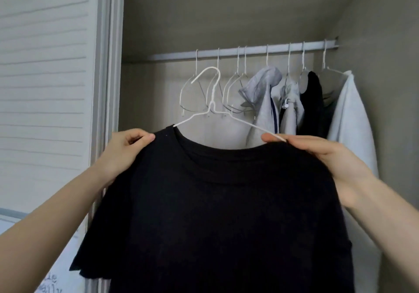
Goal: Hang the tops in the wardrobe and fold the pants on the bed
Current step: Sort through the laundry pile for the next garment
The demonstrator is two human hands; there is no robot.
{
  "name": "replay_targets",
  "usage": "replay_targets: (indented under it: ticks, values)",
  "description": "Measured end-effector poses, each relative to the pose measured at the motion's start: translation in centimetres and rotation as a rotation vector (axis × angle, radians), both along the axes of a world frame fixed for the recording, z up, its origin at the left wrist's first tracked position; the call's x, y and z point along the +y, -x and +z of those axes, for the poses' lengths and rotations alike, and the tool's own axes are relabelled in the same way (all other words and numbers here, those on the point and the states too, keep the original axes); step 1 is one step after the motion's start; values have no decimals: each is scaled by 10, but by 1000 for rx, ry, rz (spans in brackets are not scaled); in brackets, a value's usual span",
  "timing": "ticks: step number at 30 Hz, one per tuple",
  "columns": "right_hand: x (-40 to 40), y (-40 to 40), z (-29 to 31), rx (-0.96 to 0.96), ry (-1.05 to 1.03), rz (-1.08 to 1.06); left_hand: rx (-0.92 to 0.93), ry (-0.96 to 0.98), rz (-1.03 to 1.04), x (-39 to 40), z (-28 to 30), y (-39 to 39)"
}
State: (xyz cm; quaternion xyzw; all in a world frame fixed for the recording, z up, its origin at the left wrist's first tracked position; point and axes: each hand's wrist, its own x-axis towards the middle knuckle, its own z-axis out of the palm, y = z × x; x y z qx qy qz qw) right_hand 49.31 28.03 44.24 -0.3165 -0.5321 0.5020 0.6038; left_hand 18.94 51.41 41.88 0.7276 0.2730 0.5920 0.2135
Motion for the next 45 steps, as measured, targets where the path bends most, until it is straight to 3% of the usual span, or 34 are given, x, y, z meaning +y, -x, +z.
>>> replay_targets:
  ticks: [3, 6, 15, 21, 24, 28, 30, 36, 41, 45]
  values:
    - [-16, 7, 14, 43, -41, -140, 101, 30, 26, 10, 8, -34]
    - [-33, 11, 28, -34, -93, -282, 240, 52, 22, 12, 10, -78]
    - [-33, 32, 54, -186, -207, -636, 366, 233, -519, -33, 34, -190]
    - [20, 38, 82, -390, -300, -889, 330, 184, -696, -54, 55, -205]
    - [48, 36, 100, -390, -348, -935, 300, 199, -761, -53, 69, -202]
    - [85, 35, 127, -532, -296, -1028, 259, 252, -865, -42, 82, -192]
    - [103, 37, 140, -498, -266, -1055, 242, 273, -908, -39, 83, -186]
    - [147, 36, 182, -526, -338, -1219, 239, 17, -744, -35, 81, -186]
    - [175, 25, 193, -749, -297, -1293, 194, -159, -265, -15, 66, -189]
    - [192, 19, 194, -1025, -172, -1316, 185, -121, -215, 5, 51, -185]
